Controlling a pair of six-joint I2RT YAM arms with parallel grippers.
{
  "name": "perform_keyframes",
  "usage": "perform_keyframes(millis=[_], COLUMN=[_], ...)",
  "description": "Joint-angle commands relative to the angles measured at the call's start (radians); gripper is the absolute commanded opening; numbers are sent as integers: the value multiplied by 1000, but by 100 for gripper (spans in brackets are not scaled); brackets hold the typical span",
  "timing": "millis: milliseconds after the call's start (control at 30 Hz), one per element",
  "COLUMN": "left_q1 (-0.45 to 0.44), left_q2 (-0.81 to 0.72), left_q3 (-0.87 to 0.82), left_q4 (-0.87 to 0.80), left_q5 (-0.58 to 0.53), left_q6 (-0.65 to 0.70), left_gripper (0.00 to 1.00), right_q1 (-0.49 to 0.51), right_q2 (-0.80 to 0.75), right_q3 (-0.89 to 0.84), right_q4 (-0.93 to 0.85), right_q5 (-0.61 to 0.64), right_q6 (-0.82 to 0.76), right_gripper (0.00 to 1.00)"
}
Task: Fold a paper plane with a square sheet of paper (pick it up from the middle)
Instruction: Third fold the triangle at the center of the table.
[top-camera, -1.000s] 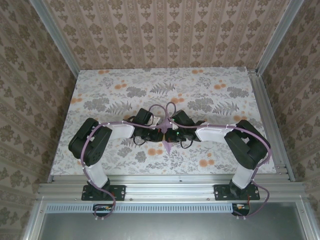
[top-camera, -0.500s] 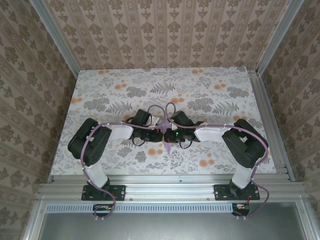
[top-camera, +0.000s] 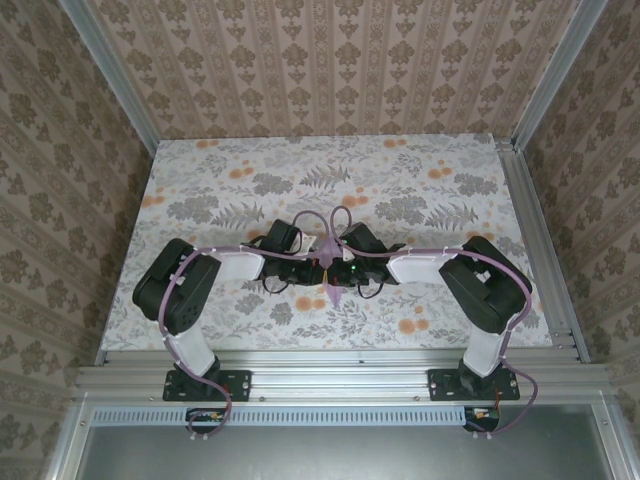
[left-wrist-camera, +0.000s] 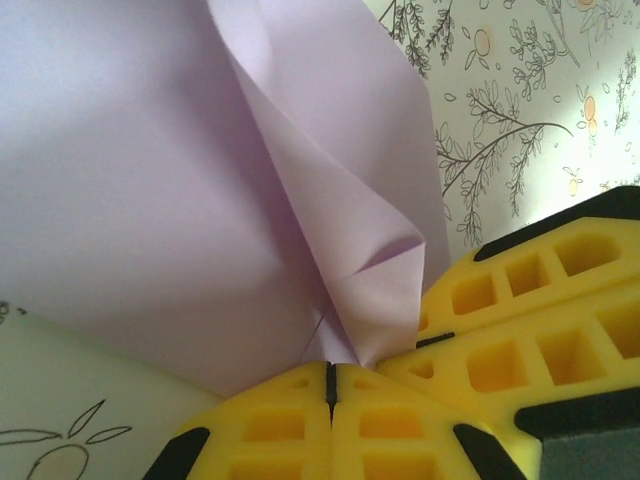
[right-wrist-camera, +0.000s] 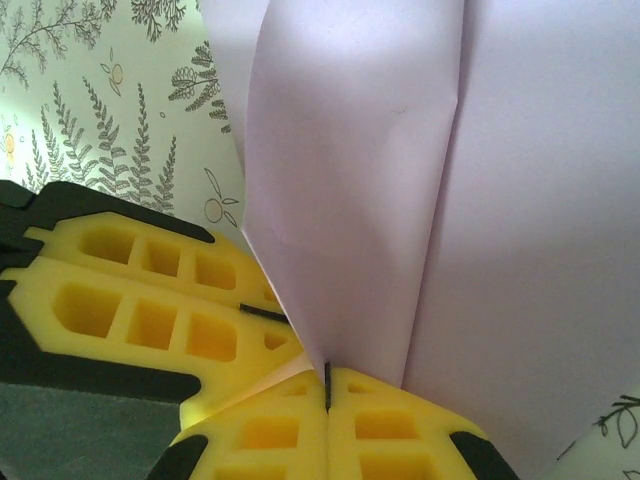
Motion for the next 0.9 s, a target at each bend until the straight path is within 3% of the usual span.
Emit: perform_keyframes(millis=[0,567,867], left_q1=[9,21,19], left_q2=[-44,-96,-48], left_q3=[-15,-21,-53], left_q4=[-20,-61,18], left_q5=[14,2,18], left_q6=[-16,-20,-41], left_gripper=[0,0,0], right_q1=[4,2,2], right_q2=[35,37,30], right_q3=[-9,-12,-9], right_q4=[2,4,0], right_q5=[-9,-15,-15], right_q6=[17,13,12], right_gripper=[0,0,0])
